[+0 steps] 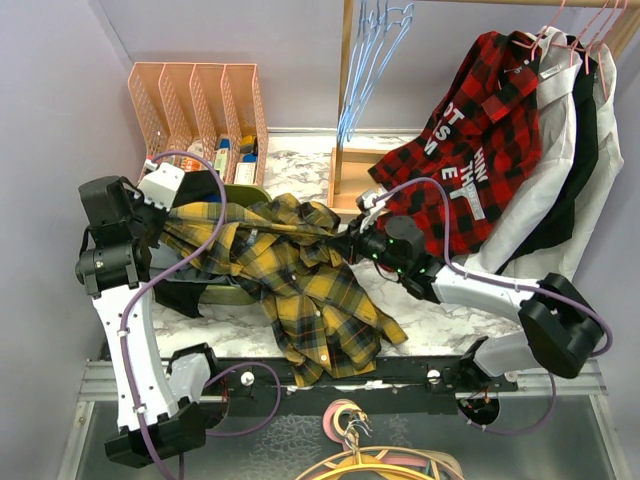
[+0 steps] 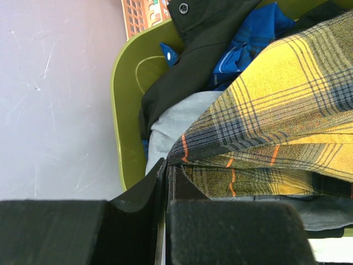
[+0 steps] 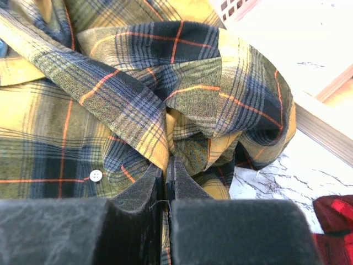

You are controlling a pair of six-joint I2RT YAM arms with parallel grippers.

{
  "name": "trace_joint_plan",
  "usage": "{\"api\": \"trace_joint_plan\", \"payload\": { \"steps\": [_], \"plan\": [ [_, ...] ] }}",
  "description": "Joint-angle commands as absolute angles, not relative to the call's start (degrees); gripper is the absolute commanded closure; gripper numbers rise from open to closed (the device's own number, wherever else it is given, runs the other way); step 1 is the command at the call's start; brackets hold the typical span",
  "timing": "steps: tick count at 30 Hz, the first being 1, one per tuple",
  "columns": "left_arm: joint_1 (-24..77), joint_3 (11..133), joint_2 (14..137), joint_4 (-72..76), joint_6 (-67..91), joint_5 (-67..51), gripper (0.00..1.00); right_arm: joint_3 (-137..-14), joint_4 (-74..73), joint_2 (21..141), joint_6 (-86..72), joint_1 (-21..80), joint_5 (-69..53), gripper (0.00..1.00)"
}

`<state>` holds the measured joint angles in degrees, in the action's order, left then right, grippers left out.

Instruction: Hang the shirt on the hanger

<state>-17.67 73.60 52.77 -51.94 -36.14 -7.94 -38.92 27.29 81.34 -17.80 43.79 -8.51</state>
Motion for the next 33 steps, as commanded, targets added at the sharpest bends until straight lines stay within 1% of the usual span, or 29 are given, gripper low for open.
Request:
{"api": "trace_joint_plan", "payload": {
  "steps": [1, 5, 6, 7, 8, 9, 10, 11, 12, 13, 15, 16, 17, 18, 20, 21, 22, 24, 25, 26, 27, 29, 30, 33],
  "plan": [
    [-18.84, 75.05, 51.75, -45.78, -36.0, -1.32, 1.0, -36.24, 22.01, 77.89, -19.1, 41.4, -1.17, 0.99],
    [-18.85, 79.8, 52.79, -51.16, -34.24, -8.8, 1.0, -40.0, 19.61, 78.05, -18.91, 41.4, -6.29, 0.99],
    [-18.81, 81.24, 53.27, -53.08, -33.73, -11.44, 0.97, -41.1, 18.6, 78.1, -18.97, 41.4, -7.26, 0.99],
    [-18.81, 82.73, 53.86, -55.61, -33.59, -14.38, 0.92, -42.17, 17.74, 78.17, -19.14, 41.4, -7.71, 0.99],
    [-18.81, 84.33, 54.52, -57.76, -33.39, -16.89, 0.77, -43.04, 17.03, 78.15, -19.43, 41.4, -7.88, 0.99],
    [-18.81, 85.74, 55.09, -59.26, -32.68, -18.51, 0.55, -43.81, 16.49, 78.28, -19.72, 41.4, -7.91, 0.99],
    [-18.81, 86.97, 55.7, -59.8, -31.41, -18.54, 0.39, -44.17, 16.37, 78.35, -19.89, 41.4, -7.98, 0.99],
    [-18.81, 88.53, 56.77, -59.43, -29.24, -16.46, 0.2, -44.52, 16.43, 78.48, -19.99, 41.33, -8.11, 0.99],
    [-18.81, 90.84, 58.42, -58.93, -26.1, -11.85, 0.04, -44.85, 16.48, 78.78, -20.24, 41.39, -8.29, 0.99],
    [-18.81, 94.75, 61.45, -59.41, -23.48, -6.67, 0.01, -45.18, 16.73, 79.2, -20.7, 41.38, -8.51, 0.99],
    [-18.81, 104.18, 69.43, -63.77, -20.5, 1.56, 0.01, -46.43, 16.65, 80.64, -21.47, 41.4, -9.1, 0.99],
    [-18.81, 109.13, 71.91, -66.29, -19.69, 1.89, 0.01, -47.46, 16.44, 81.72, -21.69, 41.4, -9.59, 0.99],
    [-18.81, 113.53, 73.95, -68.88, -19.22, 0.98, 0.01, -48.83, 15.94, 82.87, -21.41, 41.35, -9.95, 0.91],
    [-18.81, 118.52, 75.84, -71.69, -19.01, -0.59, 0.01, -50.19, 15.32, 84.05, -21.24, 41.35, -10.19, 0.77],
    [-18.85, 128.42, 79.15, -78.78, -20.13, -8.67, 0.02, -52.68, 13.87, 85.66, -19.76, 41.4, -9.93, 0.45],
    [-18.81, 131.0, 79.16, -81.31, -20.71, -13.47, 0.04, -52.99, 13.95, 85.46, -18.99, 41.4, -9.23, 0.4],
    [-18.69, 129.51, 77.19, -81.55, -21.84, -17.73, 0.04, -52.59, 14.88, 84.83, -18.05, 41.4, -8.8, 0.36],
    [-18.32, 122.78, 72.72, -81.64, -25.99, -25.56, 0.06, -49.7, 20.02, 82.73, -15.82, 41.39, -8.58, 0.32],
    [-17.9, 119.05, 70.92, -81.65, -27.57, -27.61, 0.08, -47.51, 23.1, 81.84, -14.86, 41.4, -9.21, 0.31],
    [-17.05, 116.46, 69.61, -81.65, -28.25, -28.25, 0.15, -46.83, 24.9, 81.42, -13.57, 41.4, -10.04, 0.29],
    [-16.12, 114.91, 68.83, -81.67, -28.11, -28.02, 0.24, -46.99, 24.87, 81.48, -12.19, 41.4, -10.78, 0.29],
    [-13.88, 113.31, 68.19, -81.69, -27.16, -27.01, 0.33, -48.15, 21.83, 82.33, -10.37, 41.39, -12.12, 0.29],
    [-12.82, 112.62, 67.97, -81.73, -26.64, -27.14, 0.36, -48.5, 20.83, 82.8, -9.95, 41.4, -12.51, 0.29],
    [-9.23, 109.09, 67.63, -81.74, -24.32, -30.31, 0.37, -48.29, 19.95, 83.63, -9.68, 41.39, -13.93, 0.29]
  ]
}}
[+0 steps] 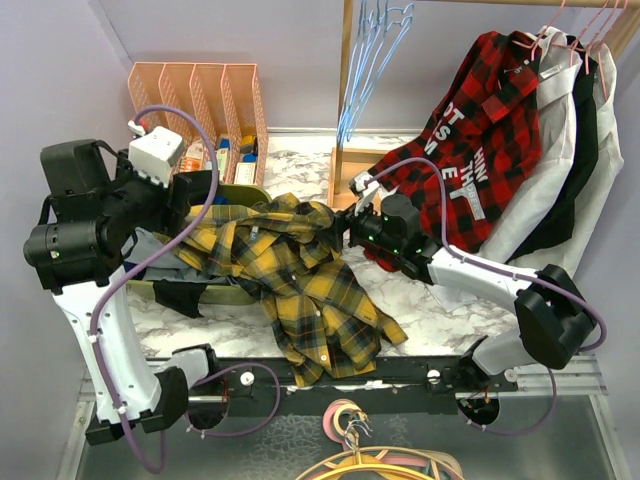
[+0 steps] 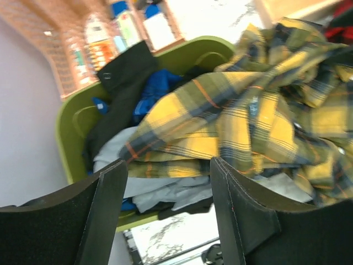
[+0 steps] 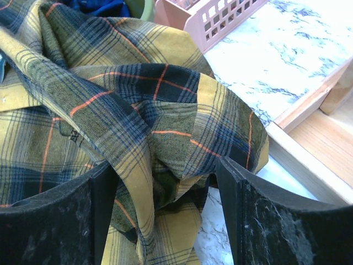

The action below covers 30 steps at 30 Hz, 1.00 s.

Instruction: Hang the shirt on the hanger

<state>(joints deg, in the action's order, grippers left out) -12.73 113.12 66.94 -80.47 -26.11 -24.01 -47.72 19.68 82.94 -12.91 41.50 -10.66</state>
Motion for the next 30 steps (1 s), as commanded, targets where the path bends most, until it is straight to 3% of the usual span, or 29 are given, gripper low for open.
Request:
{"api": "trace_joint_plan", "payload": {
  "steps": [1, 7, 12, 17, 21, 26, 30],
  "plan": [
    [-8.14, 107.67, 67.92, -81.62, -23.73, -30.78, 0.36, -48.07, 19.95, 83.66, -9.86, 41.4, -14.33, 0.29],
    [-5.14, 102.17, 71.49, -79.86, -21.53, -27.87, 0.37, -47.82, 19.25, 82.44, -11.09, 41.35, -14.25, 0.3],
    [-1.06, 98.12, 70.94, -74.67, -17.25, -17.48, 0.38, -48.26, 18.67, 80.02, -11.29, 41.4, -14.72, 0.3],
    [0.93, 97.76, 70.15, -75.45, -17.56, -17.35, 0.36, -51.23, 17.7, 81.12, -10.79, 41.4, -16.95, 0.26],
    [2.83, 97.64, 67.97, -77.69, -20.43, -18.85, 0.36, -54.07, 20.27, 81.22, -6.42, 41.57, -23.03, 0.19],
    [2.9, 98.61, 64.54, -79.44, -22.58, -23.8, 0.42, -61.52, 20.66, 86.86, -0.47, 41.57, -35.01, 0.18],
    [2.09, 96.38, 62.86, -80.73, -23.27, -28.17, 0.41, -69.78, 18.3, 93.73, 0.45, 42.63, -44.03, 0.18]
  ]
}}
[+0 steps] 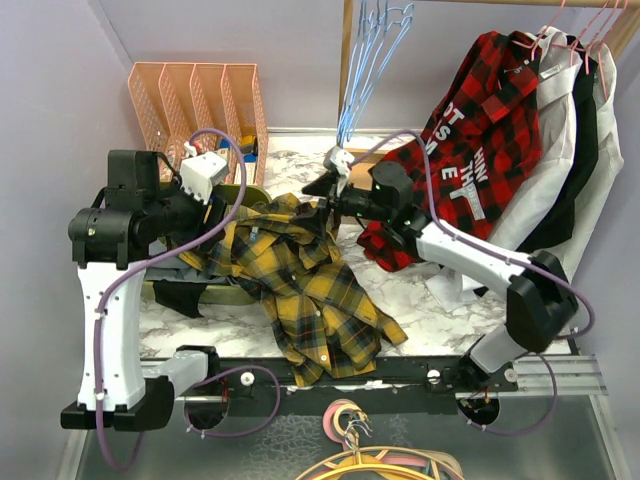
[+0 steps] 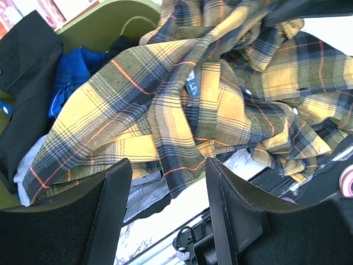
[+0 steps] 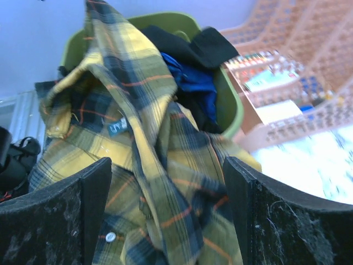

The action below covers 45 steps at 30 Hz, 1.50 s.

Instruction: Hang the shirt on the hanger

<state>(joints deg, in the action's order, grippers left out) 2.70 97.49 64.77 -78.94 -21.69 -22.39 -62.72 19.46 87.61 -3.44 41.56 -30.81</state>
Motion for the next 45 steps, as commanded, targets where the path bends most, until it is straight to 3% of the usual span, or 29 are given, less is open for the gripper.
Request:
{"api": "trace_joint_plan", "payload": {
  "steps": [1, 8, 11, 15, 19, 26, 30, 35, 45],
  "plan": [
    [1.9, 95.04, 62.36, -80.19, -23.0, -27.83, 0.4, -72.21, 16.47, 95.55, 1.61, 43.42, -44.82, 0.18],
    [-1.43, 90.45, 59.45, -78.39, -22.59, -28.42, 0.37, -86.82, 6.09, 107.7, 8.32, 47.84, -42.95, 0.2],
    [-1.79, 89.9, 59.5, -78.0, -22.4, -28.22, 0.35, -88.71, 5.8, 110.02, 8.63, 48.07, -41.33, 0.25],
    [-1.85, 86.63, 60.1, -75.82, -22.06, -27.24, 0.34, -92.39, 6.32, 112.98, 7.07, 48.16, -35.9, 0.55],
    [-1.72, 85.14, 61.07, -72.53, -21.04, -26.5, 0.34, -95.09, 9.19, 114.25, 3.66, 48.15, -28.13, 0.98],
    [-0.43, 87.61, 64.27, -66.77, -18.65, -22.17, 0.33, -104.53, 6.68, 118.55, 1.87, 48.08, -11.77, 0.99],
    [0.81, 87.32, 65.72, -62.02, -15.77, -21.82, 0.29, -109.32, 3.53, 121.29, 2.36, 48.07, -9.66, 0.99],
    [2.32, 87.57, 67.74, -58.94, -12.07, -24.12, 0.02, -108.38, 4.11, 121.62, 1.44, 47.82, -9.41, 0.99],
    [5.21, 88.81, 69.06, -48.97, -1.7, -12.76, 0.01, -108.26, 2.97, 121.57, 0.57, 47.64, -10.4, 0.99]
  ]
}}
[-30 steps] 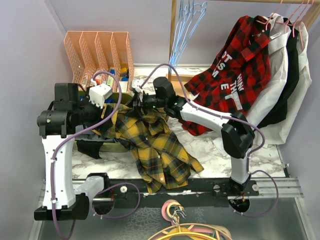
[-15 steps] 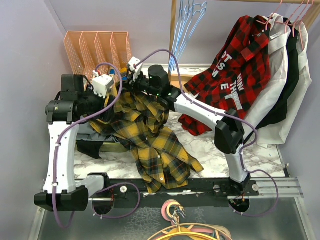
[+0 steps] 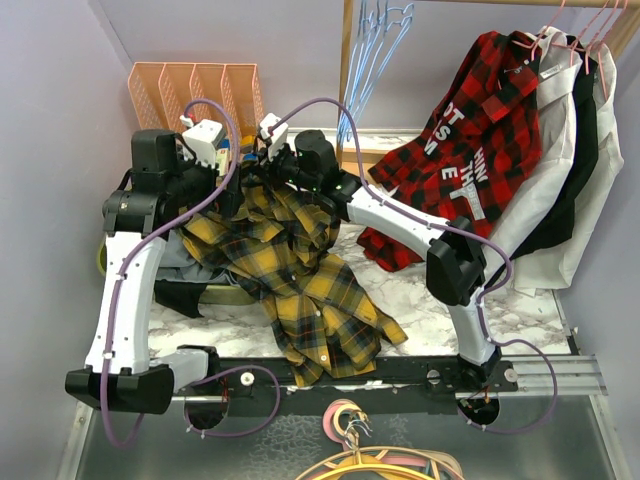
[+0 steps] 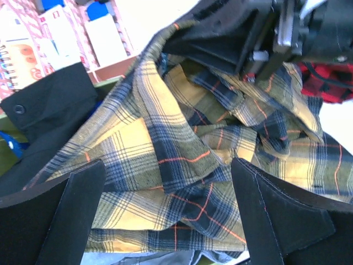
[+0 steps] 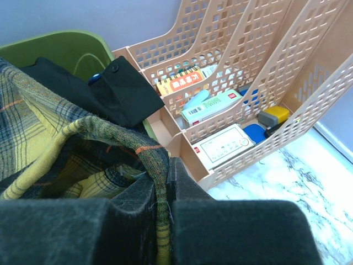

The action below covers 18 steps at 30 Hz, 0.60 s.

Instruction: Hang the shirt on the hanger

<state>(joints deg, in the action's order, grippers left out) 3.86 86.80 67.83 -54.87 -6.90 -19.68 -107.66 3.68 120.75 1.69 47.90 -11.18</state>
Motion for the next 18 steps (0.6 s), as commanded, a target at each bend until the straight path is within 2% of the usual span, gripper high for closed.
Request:
{"api": "trace_joint_plan", "payload": {
  "steps": [1, 11, 16, 18],
  "plan": [
    [6.03, 88.85, 69.73, -48.34, -1.73, -11.12, 0.01, -108.17, 2.78, 121.43, 0.35, 47.64, -11.11, 0.99],
    [12.28, 84.17, 72.45, -44.84, -1.67, -2.31, 0.1, -105.55, 3.68, 120.37, -1.93, 47.38, -11.22, 0.99],
    [13.42, 80.8, 71.89, -44.2, -2.21, -3.09, 0.34, -105.5, 3.77, 120.8, -2.99, 47.09, -11.75, 0.99],
    [13.52, 80.6, 71.21, -44.73, -2.58, -4.14, 0.39, -105.63, 3.74, 120.96, -3.14, 47.11, -11.72, 0.98]
  ]
}}
